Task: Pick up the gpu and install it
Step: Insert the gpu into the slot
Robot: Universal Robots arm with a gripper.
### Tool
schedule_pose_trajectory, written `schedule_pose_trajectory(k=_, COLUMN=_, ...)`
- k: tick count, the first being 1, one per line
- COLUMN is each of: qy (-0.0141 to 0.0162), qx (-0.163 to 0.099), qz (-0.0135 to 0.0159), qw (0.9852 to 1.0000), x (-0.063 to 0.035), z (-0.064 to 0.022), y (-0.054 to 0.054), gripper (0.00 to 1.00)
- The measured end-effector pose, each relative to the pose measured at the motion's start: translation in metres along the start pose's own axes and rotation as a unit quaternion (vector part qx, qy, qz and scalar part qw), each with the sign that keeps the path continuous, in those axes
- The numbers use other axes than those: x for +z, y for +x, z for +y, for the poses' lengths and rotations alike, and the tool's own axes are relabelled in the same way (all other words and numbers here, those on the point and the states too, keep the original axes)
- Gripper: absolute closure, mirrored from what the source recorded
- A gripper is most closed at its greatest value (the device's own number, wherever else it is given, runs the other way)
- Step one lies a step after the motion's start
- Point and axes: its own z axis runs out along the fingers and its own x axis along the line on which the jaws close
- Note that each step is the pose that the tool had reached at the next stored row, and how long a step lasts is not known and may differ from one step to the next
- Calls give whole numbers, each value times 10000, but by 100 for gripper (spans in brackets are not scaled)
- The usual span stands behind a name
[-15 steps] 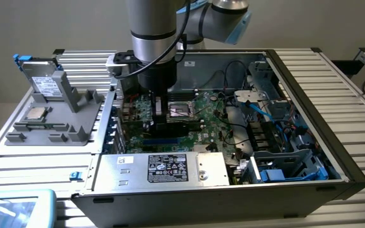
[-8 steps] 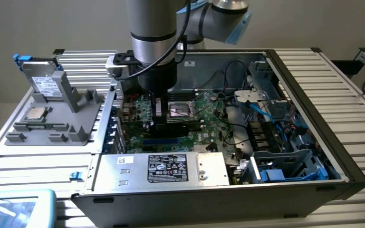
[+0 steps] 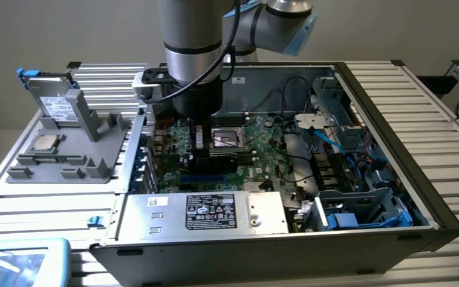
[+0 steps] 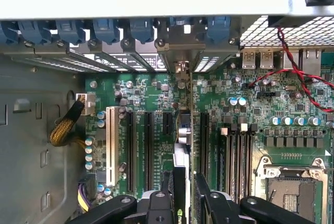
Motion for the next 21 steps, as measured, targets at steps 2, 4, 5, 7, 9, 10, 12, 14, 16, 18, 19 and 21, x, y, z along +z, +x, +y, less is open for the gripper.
schedule_pose_trajectory(k=2, qy=-1, qx=0, qz=-38, qw=10000, x=1, z=-1, y=18, gripper=73)
schedule_pose_trajectory(k=4, qy=-1, qx=2, qz=-76, qw=10000, x=2, z=-1, y=40, gripper=73)
schedule_pose_trajectory(k=5, qy=-1, qx=3, qz=-77, qw=10000, x=2, z=0, y=40, gripper=73)
schedule_pose_trajectory(k=7, qy=-1, qx=3, qz=-77, qw=10000, x=2, z=0, y=40, gripper=73)
schedule_pose_trajectory(k=9, qy=-2, qx=3, qz=-89, qw=10000, x=2, z=-2, y=44, gripper=73)
schedule_pose_trajectory(k=10, qy=-2, qx=4, qz=-105, qw=9999, x=3, z=-5, y=46, gripper=73)
schedule_pose_trajectory(k=12, qy=-3, qx=6, qz=-134, qw=9999, x=3, z=-11, y=51, gripper=73)
schedule_pose_trajectory(k=14, qy=-3, qx=7, qz=-134, qw=9999, x=3, z=-11, y=51, gripper=73)
schedule_pose_trajectory(k=16, qy=-2, qx=7, qz=-135, qw=9999, x=3, z=-11, y=51, gripper=73)
schedule_pose_trajectory(k=18, qy=-5, qx=7, qz=-141, qw=9999, x=4, z=-14, y=55, gripper=73)
schedule_pose_trajectory(k=19, qy=-11, qx=7, qz=-150, qw=9999, x=4, z=-20, y=60, gripper=73)
schedule_pose_trajectory(k=21, qy=-32, qx=7, qz=-170, qw=9999, x=5, z=-32, y=72, gripper=73)
